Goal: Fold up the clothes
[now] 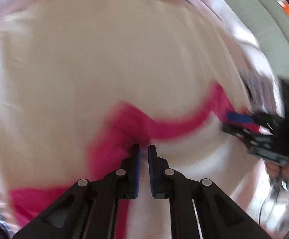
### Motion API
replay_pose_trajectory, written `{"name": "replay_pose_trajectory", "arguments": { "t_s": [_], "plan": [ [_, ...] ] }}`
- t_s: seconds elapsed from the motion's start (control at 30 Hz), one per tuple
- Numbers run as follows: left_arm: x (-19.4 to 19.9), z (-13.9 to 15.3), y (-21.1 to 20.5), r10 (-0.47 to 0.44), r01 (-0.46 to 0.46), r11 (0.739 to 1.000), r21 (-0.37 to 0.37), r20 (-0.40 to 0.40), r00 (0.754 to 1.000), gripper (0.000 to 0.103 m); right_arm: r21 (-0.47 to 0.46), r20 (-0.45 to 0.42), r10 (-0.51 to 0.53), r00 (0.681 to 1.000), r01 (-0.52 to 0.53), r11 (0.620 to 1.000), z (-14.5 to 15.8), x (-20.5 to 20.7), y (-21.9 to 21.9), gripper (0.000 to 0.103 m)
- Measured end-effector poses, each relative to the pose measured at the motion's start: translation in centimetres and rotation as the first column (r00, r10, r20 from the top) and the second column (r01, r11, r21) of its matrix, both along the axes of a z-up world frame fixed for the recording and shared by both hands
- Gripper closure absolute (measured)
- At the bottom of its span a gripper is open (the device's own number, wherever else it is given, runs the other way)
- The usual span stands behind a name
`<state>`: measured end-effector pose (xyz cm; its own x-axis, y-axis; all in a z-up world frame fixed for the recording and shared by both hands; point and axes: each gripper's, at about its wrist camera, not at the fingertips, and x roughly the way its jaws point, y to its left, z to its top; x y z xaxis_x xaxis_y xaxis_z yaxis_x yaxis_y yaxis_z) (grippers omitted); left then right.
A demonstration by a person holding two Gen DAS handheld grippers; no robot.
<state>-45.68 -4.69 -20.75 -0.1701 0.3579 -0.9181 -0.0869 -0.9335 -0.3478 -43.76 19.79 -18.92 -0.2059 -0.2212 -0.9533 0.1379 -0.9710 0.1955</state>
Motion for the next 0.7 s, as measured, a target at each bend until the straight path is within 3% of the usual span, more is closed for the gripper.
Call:
{"name": "replay_pose_trajectory", "arguments": {
  "t_s": [0.07,0.13,0.23,0.27,0.33,0.37,0.43,0.5,0.53,0.6,0.7],
  "plan": [
    [-0.8,1.0,-2.1,0.079,-0.079,0.997,-0.022,-0.028,0.997,0.095,0.007,-0.045,-0.088,0.995,0.088,0.996,0.9,-1.0,1.6,0.068],
    [-0.8,2.0,-3.4,0.116,-0.115,0.993,0.036,-0.015,0.993,0.095,-0.017,-0.068,-0.157,0.985,0.156,0.988,1.9,-1.1,2.7,0.068],
    [2.0,3.3,-1.4,0.008,-0.007,0.997,0.082,-0.015,1.0,0.095,-0.051,-0.076,-0.206,0.976,0.203,0.978,2.6,0.4,2.8,0.068],
    [3.3,3.4,-0.5,-0.043,0.043,0.994,0.105,0.0,0.999,0.095,-0.049,-0.076,-0.191,0.979,0.188,0.981,0.7,0.7,0.0,0.068],
    [5.7,2.8,1.2,-0.082,0.077,0.99,0.122,0.032,0.996,0.095,-0.048,-0.047,-0.107,0.993,0.104,0.993,4.4,3.9,4.0,0.068],
    [7.1,2.0,1.8,-0.094,0.088,0.991,0.104,0.057,0.994,0.095,-0.042,-0.011,-0.011,1.0,0.01,0.999,3.7,6.0,3.0,0.068],
    [9.9,0.3,2.9,-0.116,0.11,0.992,0.063,0.109,0.987,0.095,0.046,0.05,0.168,0.985,-0.17,0.984,2.0,10.7,1.6,0.068],
    [12.4,-1.0,2.5,-0.162,0.159,0.987,0.03,0.124,0.979,0.095,0.097,0.079,0.255,0.964,-0.262,0.96,0.6,14.4,3.1,0.068],
    [13.3,-0.9,1.6,-0.163,0.16,0.986,0.043,0.105,0.981,0.095,0.086,0.073,0.266,0.961,-0.272,0.959,0.6,15.5,4.2,0.069],
    [14.6,-0.8,-1.6,-0.12,0.115,0.992,0.043,0.16,0.98,0.095,0.076,0.085,0.243,0.966,-0.249,0.965,1.2,16.1,5.6,0.072],
    [16.0,-0.1,-5.9,-0.021,0.024,1.0,-0.018,0.174,0.985,0.095,0.088,0.088,0.16,0.983,-0.168,0.982,2.1,16.9,7.4,0.071]
  ]
}}
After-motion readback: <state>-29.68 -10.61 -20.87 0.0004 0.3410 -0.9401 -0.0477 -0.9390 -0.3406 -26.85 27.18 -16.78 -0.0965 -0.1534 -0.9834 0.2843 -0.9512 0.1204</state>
